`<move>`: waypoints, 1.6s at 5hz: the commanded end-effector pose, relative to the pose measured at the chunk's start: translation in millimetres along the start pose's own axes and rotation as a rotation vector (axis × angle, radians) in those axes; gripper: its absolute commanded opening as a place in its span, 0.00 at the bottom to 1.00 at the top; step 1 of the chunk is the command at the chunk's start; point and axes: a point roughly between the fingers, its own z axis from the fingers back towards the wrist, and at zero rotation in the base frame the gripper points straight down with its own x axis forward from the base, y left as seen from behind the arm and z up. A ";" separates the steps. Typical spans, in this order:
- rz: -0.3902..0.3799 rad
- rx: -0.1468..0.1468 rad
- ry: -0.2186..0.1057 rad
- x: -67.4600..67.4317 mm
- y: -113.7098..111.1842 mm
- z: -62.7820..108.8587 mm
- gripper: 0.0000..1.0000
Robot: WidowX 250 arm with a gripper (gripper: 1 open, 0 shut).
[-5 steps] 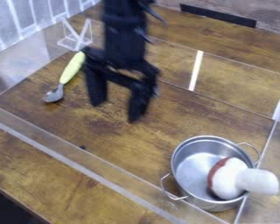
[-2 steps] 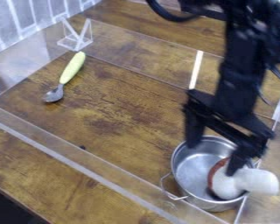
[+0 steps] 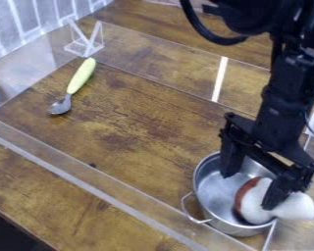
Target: Remove the mushroom from the silver pot and put it on the table
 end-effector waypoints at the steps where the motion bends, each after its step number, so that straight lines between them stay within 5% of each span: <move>1: -0.009 0.002 -0.034 10.3 6.2 2.6 1.00; 5: -0.075 -0.009 -0.011 25.4 16.4 -33.6 1.00; 6: -0.089 -0.011 -0.004 27.7 16.5 -42.3 0.00; 7: -0.105 -0.012 0.006 26.2 17.6 -48.5 0.00; 8: -0.127 -0.017 0.022 22.5 19.1 -52.8 1.00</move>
